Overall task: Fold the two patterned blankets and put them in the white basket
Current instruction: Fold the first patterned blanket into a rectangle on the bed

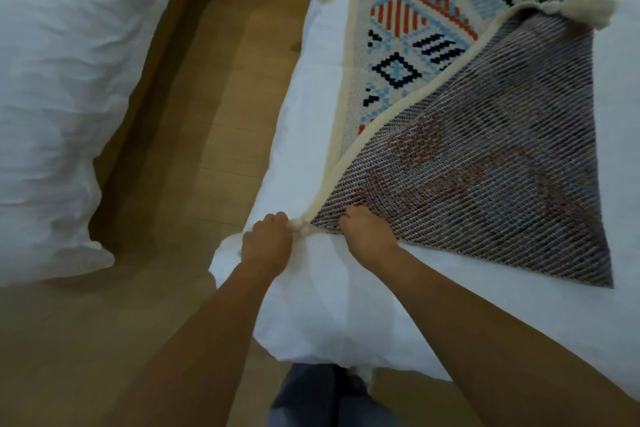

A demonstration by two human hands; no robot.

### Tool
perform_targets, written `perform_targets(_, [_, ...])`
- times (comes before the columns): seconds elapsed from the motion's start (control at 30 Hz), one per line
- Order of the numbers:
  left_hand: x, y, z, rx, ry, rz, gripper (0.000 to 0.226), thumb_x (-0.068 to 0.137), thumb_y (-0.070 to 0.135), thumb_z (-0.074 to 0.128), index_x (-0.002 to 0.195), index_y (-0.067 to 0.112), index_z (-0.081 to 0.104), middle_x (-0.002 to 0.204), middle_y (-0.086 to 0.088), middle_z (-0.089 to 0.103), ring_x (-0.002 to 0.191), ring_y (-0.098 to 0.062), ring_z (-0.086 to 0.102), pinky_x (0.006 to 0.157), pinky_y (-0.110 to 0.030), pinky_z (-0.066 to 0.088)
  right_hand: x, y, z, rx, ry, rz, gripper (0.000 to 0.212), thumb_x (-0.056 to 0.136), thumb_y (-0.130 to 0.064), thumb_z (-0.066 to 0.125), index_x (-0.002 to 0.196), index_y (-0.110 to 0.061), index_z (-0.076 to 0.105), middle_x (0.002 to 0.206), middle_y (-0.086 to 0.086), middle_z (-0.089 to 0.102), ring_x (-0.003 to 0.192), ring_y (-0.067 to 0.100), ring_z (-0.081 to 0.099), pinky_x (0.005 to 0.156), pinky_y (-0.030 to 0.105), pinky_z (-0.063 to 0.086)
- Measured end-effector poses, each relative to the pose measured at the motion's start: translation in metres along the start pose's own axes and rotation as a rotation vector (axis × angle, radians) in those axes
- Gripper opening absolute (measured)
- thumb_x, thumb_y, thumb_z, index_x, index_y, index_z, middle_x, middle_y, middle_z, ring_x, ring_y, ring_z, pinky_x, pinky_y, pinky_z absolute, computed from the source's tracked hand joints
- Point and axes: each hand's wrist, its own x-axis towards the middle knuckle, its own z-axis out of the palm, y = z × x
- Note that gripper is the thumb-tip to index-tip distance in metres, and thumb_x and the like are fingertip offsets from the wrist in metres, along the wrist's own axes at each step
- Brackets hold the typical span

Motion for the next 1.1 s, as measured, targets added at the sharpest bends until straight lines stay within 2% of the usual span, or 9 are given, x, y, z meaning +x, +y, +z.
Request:
perform_targets(0.03, [-0.003,-0.001,0.006,0.090,-0.017,0.018,0.022,0.097,0.016,0.036,0.114,0.011,0.047,0.114,-0.008,0.056,0.105,-0.026,0.055,0.088,-0.036,0.042,0.000,0.000,0.006,-0.005,-0.019,0.016,0.022,0.089,0.000,0.042,0.106,-0.004,0.056,0.118,0.013,0.050,0.111,0.028,0.046,0.081,0.038,0.045])
perform_targets(0.1, [-0.007,0.002,0.013,0.126,0.016,0.006,0.023,0.097,0.016,0.037,0.117,0.014,0.048,0.117,-0.006,0.055,0.108,-0.025,0.052,0.090,-0.036,0.040,-0.004,-0.001,0.014,0.010,0.003,0.045,0.022,0.089,-0.002,0.042,0.107,-0.004,0.055,0.118,0.013,0.049,0.111,0.028,0.046,0.081,0.038,0.045])
perform_targets(0.2, [-0.010,0.009,0.006,0.093,0.062,-0.053,0.028,0.095,0.016,0.037,0.122,0.015,0.047,0.121,-0.007,0.053,0.114,-0.026,0.048,0.093,-0.039,0.037,-0.008,-0.002,0.013,0.029,0.054,0.040,0.021,0.089,-0.008,0.042,0.107,-0.005,0.053,0.117,0.012,0.050,0.110,0.029,0.045,0.080,0.038,0.044])
perform_targets(0.37, [-0.019,0.012,-0.027,0.065,0.054,0.017,0.042,0.091,0.024,0.044,0.132,0.015,0.040,0.130,-0.006,0.048,0.120,-0.024,0.044,0.098,-0.038,0.036,-0.013,-0.004,-0.010,0.115,0.086,0.075,0.020,0.090,-0.013,0.042,0.105,-0.005,0.052,0.116,0.012,0.052,0.108,0.028,0.047,0.080,0.037,0.043])
perform_targets(0.5, [-0.008,0.004,-0.072,-0.073,0.030,0.023,0.045,0.094,0.027,0.044,0.134,0.008,0.037,0.135,-0.011,0.045,0.123,-0.026,0.043,0.099,-0.036,0.034,-0.012,-0.017,-0.041,0.160,0.123,0.117,0.019,0.090,-0.015,0.042,0.102,-0.004,0.053,0.114,0.013,0.053,0.105,0.029,0.049,0.080,0.035,0.042])
perform_targets(0.67, [0.020,-0.007,-0.121,0.030,-0.027,0.237,0.043,0.097,0.029,0.038,0.133,0.007,0.038,0.137,-0.012,0.043,0.125,-0.027,0.043,0.102,-0.036,0.033,0.016,-0.039,-0.086,0.177,0.064,0.222,0.022,0.090,-0.015,0.043,0.107,-0.004,0.053,0.116,0.013,0.052,0.109,0.030,0.049,0.085,0.038,0.044])
perform_targets(0.8, [0.054,-0.042,-0.158,0.050,-0.100,0.342,0.038,0.094,0.023,0.041,0.127,0.005,0.044,0.132,-0.015,0.048,0.121,-0.029,0.046,0.101,-0.038,0.037,0.046,-0.070,-0.117,0.275,0.124,0.375,0.023,0.091,-0.014,0.043,0.107,-0.002,0.054,0.113,0.015,0.054,0.105,0.032,0.051,0.086,0.037,0.044])
perform_targets(0.9, [0.082,-0.060,-0.191,0.250,-0.138,0.483,0.032,0.093,0.016,0.040,0.124,0.007,0.045,0.127,-0.014,0.051,0.115,-0.029,0.050,0.097,-0.037,0.038,0.061,-0.091,-0.129,0.334,0.117,0.474,0.028,0.092,-0.016,0.041,0.115,-0.002,0.052,0.118,0.014,0.053,0.108,0.030,0.051,0.091,0.037,0.043])
perform_targets(1.1, [0.132,-0.039,-0.258,0.350,-0.115,0.580,0.039,0.096,0.024,0.037,0.133,0.010,0.039,0.137,-0.011,0.046,0.123,-0.028,0.046,0.100,-0.038,0.035,0.090,-0.088,-0.162,0.457,0.221,0.632,0.031,0.096,-0.022,0.037,0.110,-0.001,0.053,0.115,0.015,0.054,0.104,0.031,0.052,0.086,0.036,0.042])
